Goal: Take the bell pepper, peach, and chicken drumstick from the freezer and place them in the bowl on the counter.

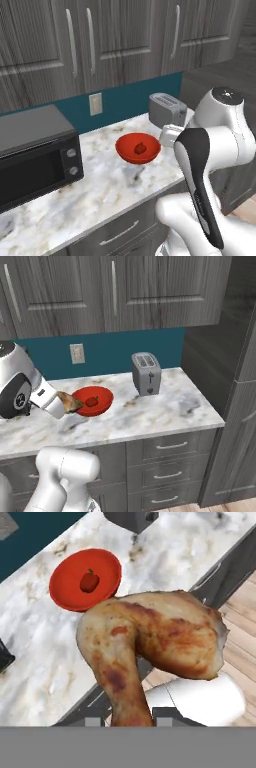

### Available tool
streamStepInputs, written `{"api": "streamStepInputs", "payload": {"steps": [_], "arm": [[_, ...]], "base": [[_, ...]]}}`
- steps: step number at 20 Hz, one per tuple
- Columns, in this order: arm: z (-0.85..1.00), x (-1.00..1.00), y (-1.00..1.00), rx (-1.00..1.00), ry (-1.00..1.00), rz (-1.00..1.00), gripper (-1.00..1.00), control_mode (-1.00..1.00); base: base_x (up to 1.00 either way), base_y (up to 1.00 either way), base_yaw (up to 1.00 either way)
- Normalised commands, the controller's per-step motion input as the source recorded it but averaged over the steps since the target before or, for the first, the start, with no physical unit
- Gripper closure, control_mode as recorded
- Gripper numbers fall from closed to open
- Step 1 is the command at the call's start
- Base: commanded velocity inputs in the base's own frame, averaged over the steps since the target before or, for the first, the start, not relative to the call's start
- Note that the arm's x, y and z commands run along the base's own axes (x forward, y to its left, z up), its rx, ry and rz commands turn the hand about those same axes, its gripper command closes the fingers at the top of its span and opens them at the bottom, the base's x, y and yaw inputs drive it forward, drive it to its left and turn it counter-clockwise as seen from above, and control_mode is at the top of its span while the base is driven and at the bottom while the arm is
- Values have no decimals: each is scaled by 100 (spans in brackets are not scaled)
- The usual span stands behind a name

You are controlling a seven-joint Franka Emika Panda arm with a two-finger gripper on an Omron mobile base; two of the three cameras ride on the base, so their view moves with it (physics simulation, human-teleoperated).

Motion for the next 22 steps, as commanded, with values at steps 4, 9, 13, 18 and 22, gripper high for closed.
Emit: {"api": "streamStepInputs", "payload": {"steps": [4,9,13,18,22], "arm": [[-48,100,0,-6,21,16,100,-100],[-47,100,12,-2,25,9,100,-100],[-35,100,37,-2,23,0,100,-100],[-31,99,37,0,16,0,100,-100],[-42,71,7,-4,-1,0,100,-100]], "base": [[0,0,0],[0,0,0],[0,0,0],[0,0,0],[0,0,0]]}}
